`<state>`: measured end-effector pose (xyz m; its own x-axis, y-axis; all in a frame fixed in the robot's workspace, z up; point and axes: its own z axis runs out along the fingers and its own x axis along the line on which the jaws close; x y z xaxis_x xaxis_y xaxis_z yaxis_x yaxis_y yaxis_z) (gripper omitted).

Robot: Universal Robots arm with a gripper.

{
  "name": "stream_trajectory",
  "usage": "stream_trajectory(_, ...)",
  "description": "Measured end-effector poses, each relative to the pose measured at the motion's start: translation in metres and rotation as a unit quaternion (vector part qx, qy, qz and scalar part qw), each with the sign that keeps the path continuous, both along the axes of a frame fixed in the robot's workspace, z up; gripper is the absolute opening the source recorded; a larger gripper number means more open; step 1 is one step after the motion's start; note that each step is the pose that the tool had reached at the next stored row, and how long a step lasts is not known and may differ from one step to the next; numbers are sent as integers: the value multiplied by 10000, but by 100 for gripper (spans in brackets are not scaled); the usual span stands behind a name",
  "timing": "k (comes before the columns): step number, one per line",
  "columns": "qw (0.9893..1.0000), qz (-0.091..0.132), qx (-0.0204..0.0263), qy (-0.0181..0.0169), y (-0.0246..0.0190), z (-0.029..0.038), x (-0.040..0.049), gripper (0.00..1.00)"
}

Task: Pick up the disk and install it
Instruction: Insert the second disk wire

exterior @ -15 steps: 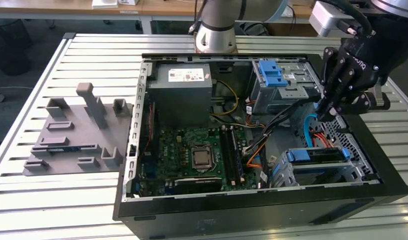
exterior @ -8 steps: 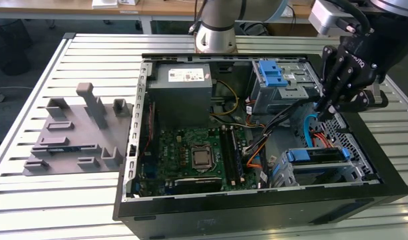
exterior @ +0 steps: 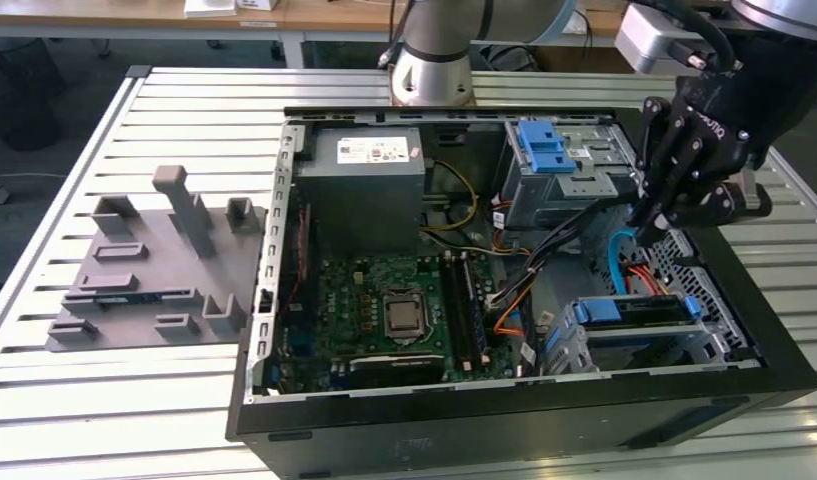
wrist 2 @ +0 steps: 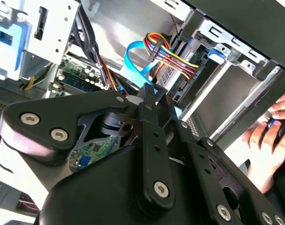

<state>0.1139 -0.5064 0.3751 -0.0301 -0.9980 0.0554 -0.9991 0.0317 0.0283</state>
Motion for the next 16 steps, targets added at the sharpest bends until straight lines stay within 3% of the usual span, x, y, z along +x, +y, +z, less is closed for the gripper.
stream_trajectory(6,9995,0,-301,7,13,-35,3,25)
stream_trajectory(8,9993,0,-382,9,16,-51,4,25)
stream_trajectory(10,9991,1,-414,15,17,-77,7,25)
stream_trajectory(16,9990,1,-450,25,17,-138,9,25)
